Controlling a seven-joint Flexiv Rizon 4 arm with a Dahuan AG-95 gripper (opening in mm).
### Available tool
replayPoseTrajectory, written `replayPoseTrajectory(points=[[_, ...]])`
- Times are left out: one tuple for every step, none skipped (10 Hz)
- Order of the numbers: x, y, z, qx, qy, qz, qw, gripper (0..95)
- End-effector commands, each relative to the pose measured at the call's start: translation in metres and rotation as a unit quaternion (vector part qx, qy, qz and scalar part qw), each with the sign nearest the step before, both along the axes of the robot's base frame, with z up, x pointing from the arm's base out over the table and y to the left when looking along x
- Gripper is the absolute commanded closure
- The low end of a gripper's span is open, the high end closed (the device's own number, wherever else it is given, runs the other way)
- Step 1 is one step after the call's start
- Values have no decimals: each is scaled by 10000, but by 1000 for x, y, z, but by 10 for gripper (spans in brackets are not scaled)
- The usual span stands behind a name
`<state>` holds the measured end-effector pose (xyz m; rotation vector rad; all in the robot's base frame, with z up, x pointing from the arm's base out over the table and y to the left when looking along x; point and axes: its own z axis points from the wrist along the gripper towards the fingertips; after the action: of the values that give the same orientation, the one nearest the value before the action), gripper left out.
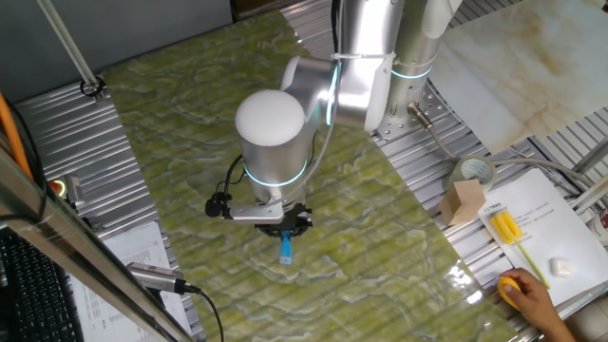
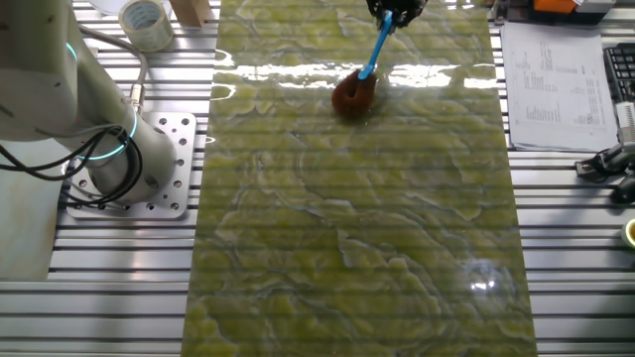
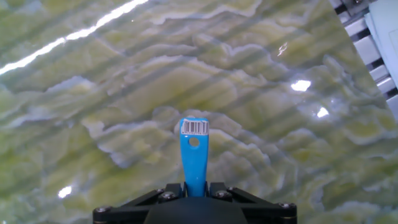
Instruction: Scrub the table with a brush
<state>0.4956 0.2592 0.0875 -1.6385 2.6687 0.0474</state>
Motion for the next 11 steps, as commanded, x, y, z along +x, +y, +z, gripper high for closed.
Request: replayPoseTrajectory(points=[[9, -3, 0, -218, -44, 664, 9975, 950], [13, -7, -1, -212, -49, 816, 9964, 950], [17, -10, -4, -170, -56, 928, 9955, 950], [19, -13, -8, -118, -59, 1058, 9943, 950], [23, -16, -12, -57, -39, 1270, 9919, 950], [24, -17, -14, 85, 48, 1404, 9900, 950], [23, -17, -14, 188, 120, 1427, 9895, 950], [23, -17, -14, 235, 158, 1416, 9895, 950], [20, -17, -15, 334, 253, 1383, 9895, 950], [18, -17, -16, 405, 298, 1311, 9901, 950], [16, -17, -16, 480, 326, 1236, 9906, 950]])
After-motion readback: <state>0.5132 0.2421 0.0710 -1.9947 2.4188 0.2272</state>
